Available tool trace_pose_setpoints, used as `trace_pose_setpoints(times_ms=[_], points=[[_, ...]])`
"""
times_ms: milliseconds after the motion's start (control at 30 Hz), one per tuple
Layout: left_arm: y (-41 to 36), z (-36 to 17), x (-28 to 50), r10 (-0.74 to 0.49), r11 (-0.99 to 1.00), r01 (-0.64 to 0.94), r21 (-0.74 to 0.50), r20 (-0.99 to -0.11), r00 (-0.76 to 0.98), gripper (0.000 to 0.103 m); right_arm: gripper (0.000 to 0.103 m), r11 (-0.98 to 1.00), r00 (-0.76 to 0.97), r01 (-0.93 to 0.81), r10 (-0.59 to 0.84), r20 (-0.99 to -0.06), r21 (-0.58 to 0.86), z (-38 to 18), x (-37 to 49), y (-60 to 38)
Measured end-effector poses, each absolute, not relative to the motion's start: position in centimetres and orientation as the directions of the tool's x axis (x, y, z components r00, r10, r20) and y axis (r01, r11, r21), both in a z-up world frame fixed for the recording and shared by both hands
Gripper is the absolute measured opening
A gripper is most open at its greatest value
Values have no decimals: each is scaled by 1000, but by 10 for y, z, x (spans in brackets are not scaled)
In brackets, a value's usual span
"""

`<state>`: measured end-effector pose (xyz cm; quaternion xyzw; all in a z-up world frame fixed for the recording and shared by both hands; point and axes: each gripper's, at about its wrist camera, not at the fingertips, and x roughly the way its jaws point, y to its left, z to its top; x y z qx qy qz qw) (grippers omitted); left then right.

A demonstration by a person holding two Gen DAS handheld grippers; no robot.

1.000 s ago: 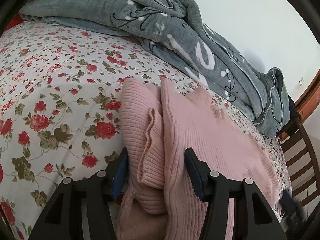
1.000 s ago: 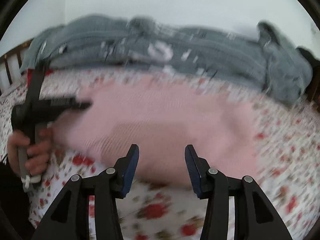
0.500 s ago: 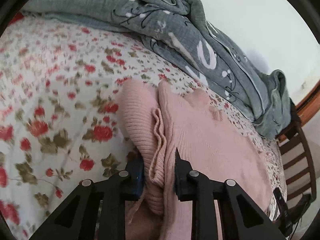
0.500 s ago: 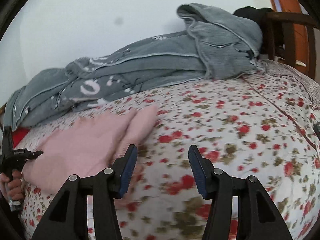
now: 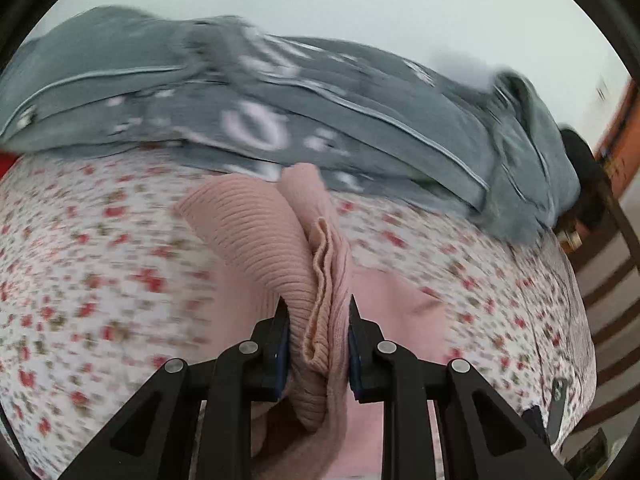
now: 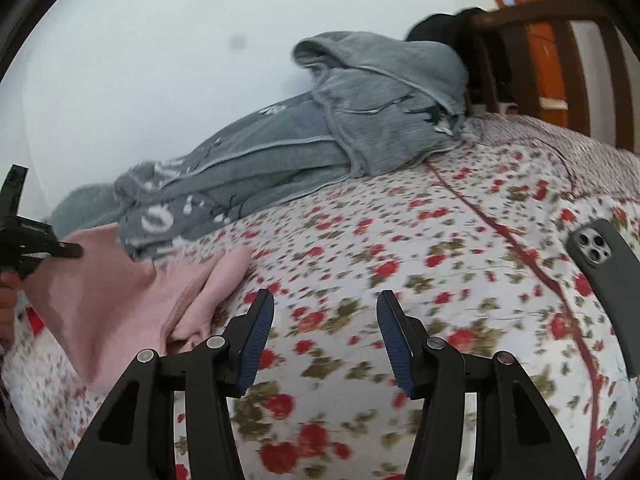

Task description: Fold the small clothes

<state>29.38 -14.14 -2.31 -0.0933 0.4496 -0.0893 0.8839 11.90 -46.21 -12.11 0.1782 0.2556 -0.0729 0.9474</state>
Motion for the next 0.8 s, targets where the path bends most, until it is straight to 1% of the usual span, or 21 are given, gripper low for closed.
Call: trace_pose_setpoints(times_ms=[67,133,167,200,233,267,300,333,367,433,500,567,700,800], points=[[-181,-35,290,-249,968,123,-218,-792,557,22,54,917,852,239,-40,-522,320,-125,118,-474],[-224,-57,284,-239,969,182,-168,-831,503,22,54,907,848,244,-29,-528,342,-128,116,-485],[-249,-78,283,-192,970,224,-98,-872,451,23,54,906,850,243,-27,-525,346,-128,114,-488],[-263,-89,282,-154,968,246,-50,-892,425,24,54,906,855,241,-28,-518,349,-127,110,-491],[-272,-95,280,-129,966,258,-18,-897,422,27,54,905,860,237,-27,-509,353,-127,107,-494],[-276,-96,277,-126,964,267,-5,-890,438,34,54,906,866,229,-22,-500,356,-126,103,-495],[-276,-90,273,-160,959,281,-29,-877,454,40,54,907,872,216,-13,-489,361,-125,100,-495],[-273,-83,271,-214,951,299,-78,-864,456,52,54,909,877,206,-7,-480,363,-123,99,-495],[-266,-73,269,-286,936,320,-147,-848,446,57,54,910,881,196,0,-473,365,-122,98,-494],[-251,-59,269,-346,922,320,-215,-829,440,57,54,915,886,161,31,-462,371,-120,99,-488],[-235,-48,268,-370,919,309,-245,-808,459,57,54,918,886,141,50,-462,370,-119,104,-480],[-217,-42,267,-368,925,285,-253,-786,497,58,54,918,880,120,78,-469,378,-118,111,-471],[-151,-49,271,-357,934,203,-293,-747,562,59,54,899,873,71,154,-462,433,-116,123,-454],[-104,-66,272,-304,951,143,-275,-738,603,59,59,888,868,51,188,-460,458,-114,132,-442]])
